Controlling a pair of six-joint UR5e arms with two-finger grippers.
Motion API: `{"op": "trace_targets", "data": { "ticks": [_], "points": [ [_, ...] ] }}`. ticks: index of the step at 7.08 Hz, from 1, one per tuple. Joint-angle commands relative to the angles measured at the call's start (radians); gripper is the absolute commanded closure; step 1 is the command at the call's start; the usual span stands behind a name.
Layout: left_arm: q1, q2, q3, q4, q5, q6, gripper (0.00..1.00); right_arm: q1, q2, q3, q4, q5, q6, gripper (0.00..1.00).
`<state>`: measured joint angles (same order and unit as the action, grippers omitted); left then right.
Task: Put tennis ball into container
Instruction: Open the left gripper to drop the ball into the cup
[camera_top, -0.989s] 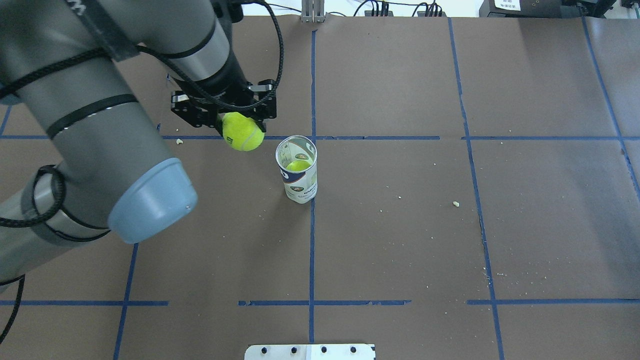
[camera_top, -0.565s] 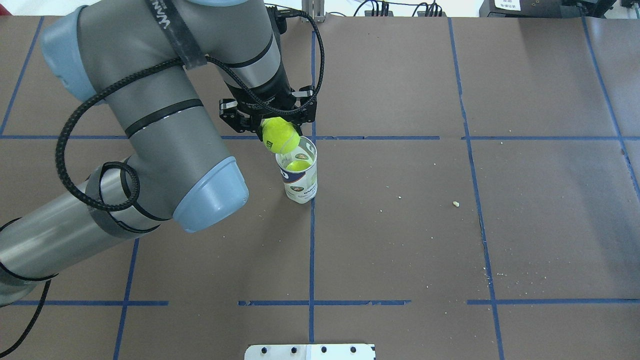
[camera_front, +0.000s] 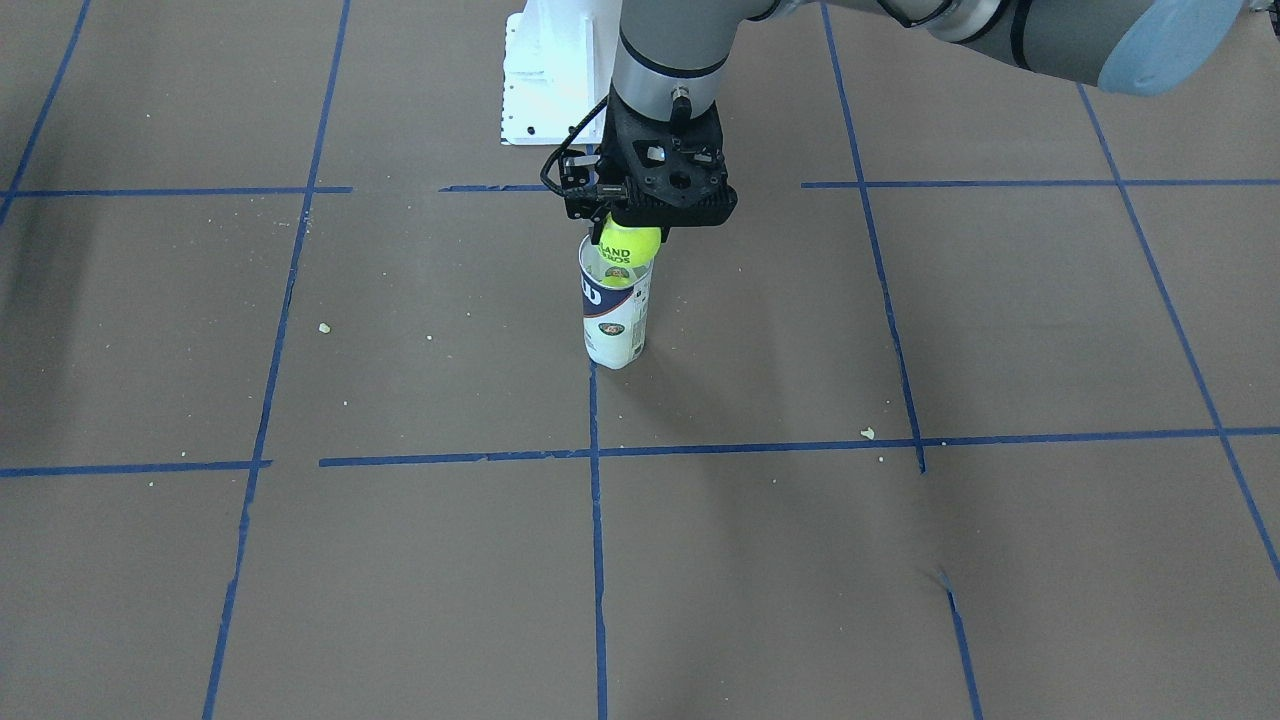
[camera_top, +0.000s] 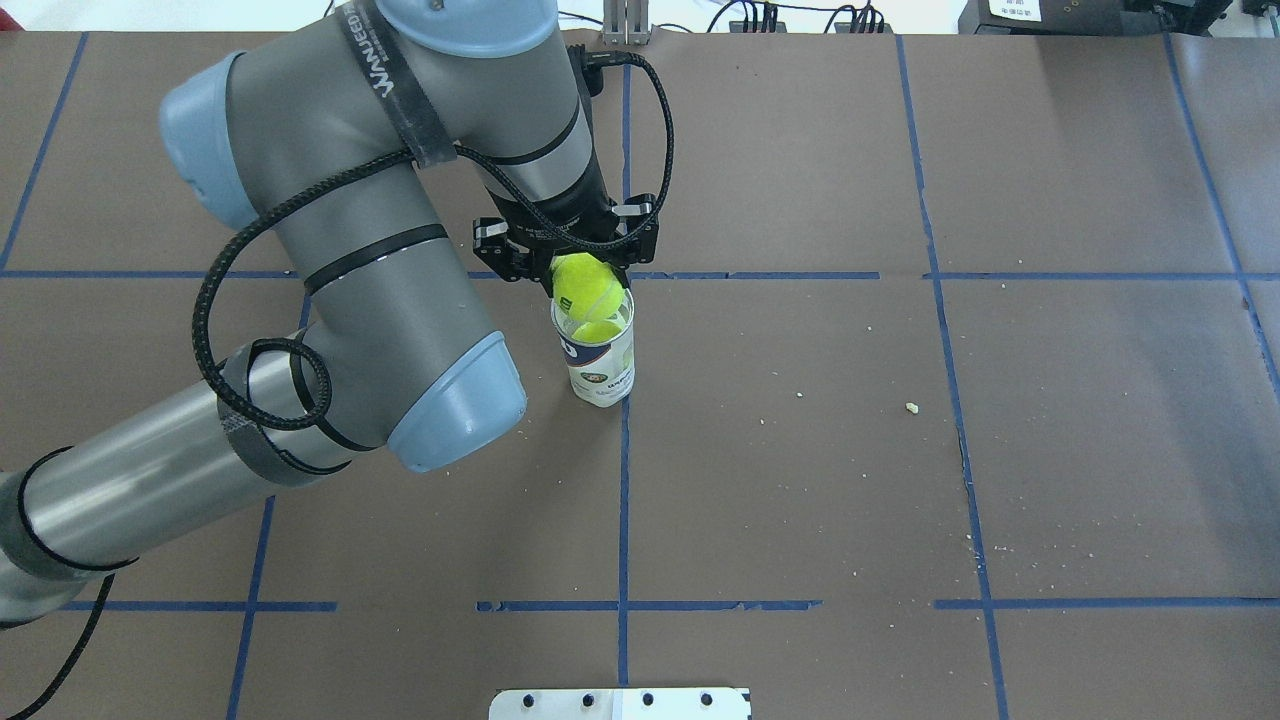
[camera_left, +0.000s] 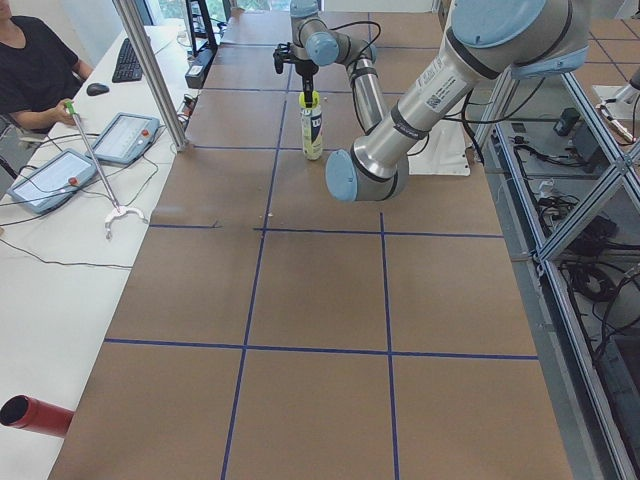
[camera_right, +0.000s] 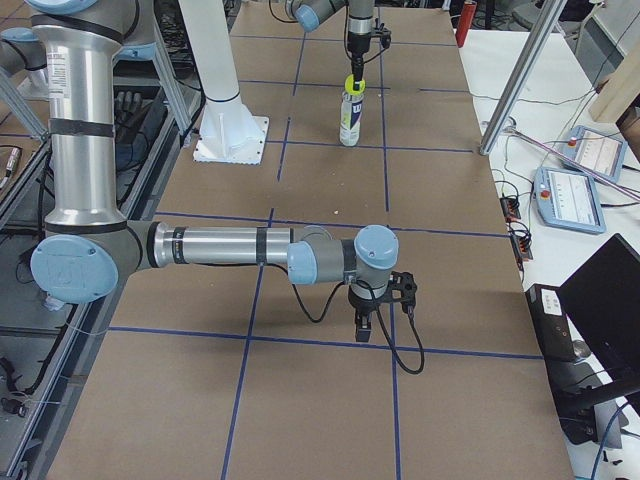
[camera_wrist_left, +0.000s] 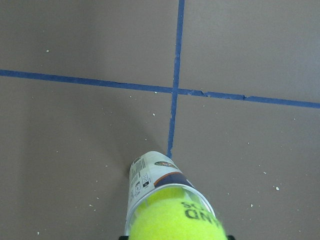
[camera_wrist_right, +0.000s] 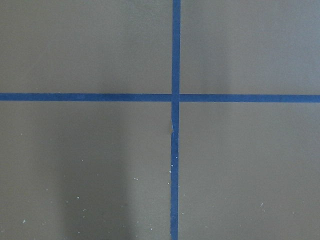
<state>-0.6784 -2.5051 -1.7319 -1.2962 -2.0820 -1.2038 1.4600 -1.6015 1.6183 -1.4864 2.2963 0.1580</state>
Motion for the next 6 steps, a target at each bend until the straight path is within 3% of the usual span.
{"op": "trace_targets", "data": {
  "ticks": [1, 6],
  "points": [
    [0.003, 0.006, -0.001, -0.009, 0.002, 0.007, 0.01, 0.0, 0.0, 0.0, 0.0, 0.0, 0.0, 0.0],
    [-0.009, 0.02, -0.075, 0.0, 0.006, 0.038, 0.0, 0.0, 0.0, 0.0, 0.0, 0.0, 0.0, 0.0]
  ]
}}
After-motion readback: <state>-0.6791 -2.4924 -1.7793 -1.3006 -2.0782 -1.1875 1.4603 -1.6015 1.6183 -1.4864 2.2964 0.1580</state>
